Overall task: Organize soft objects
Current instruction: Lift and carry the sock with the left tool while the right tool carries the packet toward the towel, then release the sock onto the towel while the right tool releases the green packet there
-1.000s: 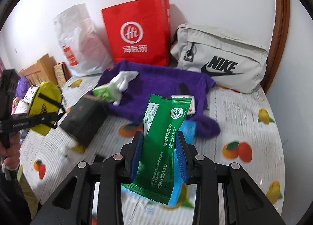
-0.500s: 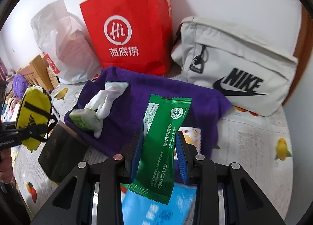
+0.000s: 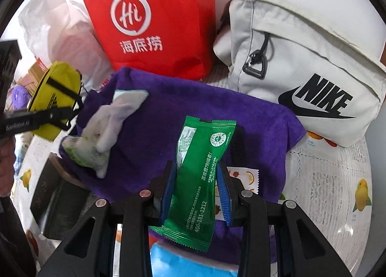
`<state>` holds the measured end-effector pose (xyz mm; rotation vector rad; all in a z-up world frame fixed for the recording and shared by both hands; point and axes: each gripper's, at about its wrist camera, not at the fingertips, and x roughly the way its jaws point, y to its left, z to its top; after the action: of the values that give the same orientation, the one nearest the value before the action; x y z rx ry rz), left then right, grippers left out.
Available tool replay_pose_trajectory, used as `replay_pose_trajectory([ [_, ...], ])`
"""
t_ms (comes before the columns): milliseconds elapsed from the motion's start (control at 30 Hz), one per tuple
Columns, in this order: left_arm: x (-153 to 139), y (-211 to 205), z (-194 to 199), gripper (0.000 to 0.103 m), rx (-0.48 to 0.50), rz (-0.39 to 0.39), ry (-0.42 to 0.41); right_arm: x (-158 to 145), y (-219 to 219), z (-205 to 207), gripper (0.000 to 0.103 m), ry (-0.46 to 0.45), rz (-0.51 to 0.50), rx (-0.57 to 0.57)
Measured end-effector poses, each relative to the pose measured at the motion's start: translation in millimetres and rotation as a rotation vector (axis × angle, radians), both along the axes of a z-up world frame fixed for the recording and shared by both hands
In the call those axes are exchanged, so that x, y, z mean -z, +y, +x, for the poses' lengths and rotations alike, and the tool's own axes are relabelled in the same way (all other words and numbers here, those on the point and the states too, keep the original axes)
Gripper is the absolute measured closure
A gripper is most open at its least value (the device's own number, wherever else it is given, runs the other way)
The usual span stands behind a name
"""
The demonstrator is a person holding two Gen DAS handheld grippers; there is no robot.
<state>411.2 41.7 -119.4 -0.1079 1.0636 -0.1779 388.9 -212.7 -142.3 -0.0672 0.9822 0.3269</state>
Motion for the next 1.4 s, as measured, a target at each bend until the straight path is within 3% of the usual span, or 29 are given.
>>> replay_pose_trajectory([
  [400, 35.2, -19.2, 28.2, 0.086, 0.02, 0.114, 0.078, 26.5, 3.8, 16.9, 0.067, 0.085, -0.034, -0.008],
  [467, 39.3, -24.7, 30.7, 0.078, 0.024, 0.136, 0.089, 29.2, 3.4, 18.3, 0.067, 0.099, -0.029, -0.003],
  [533, 39.5, -27.2, 30.6, 0.053, 0.027, 0.143, 0.088, 30.1, 4.3, 18.9, 0.063, 0.1, -0.03, -0.003],
  [700, 25.0, -31.7, 18.8, 0.032, 0.049, 0.134, 0.019, 20.8, 8.5, 14.5, 0.049, 0.073, -0.017, -0.017],
  [967, -3.8, -26.3, -13.1, 0.03, 0.075, 0.109, -0.042, -3.0, 7.1, -0.7, 0.045, 0.019, -0.002, -0.015],
  [1067, -20.6, -22.9, -23.0, 0.03, 0.109, 0.047, -0.076, -11.1, 4.8, -10.6, 0.045, 0.01, 0.015, -0.008],
  [1400, -33.0, -26.8, -73.6, 0.03, 0.131, 0.064, -0.087, -33.1, 2.8, -72.2, 0.045, -0.002, 0.053, 0.0],
])
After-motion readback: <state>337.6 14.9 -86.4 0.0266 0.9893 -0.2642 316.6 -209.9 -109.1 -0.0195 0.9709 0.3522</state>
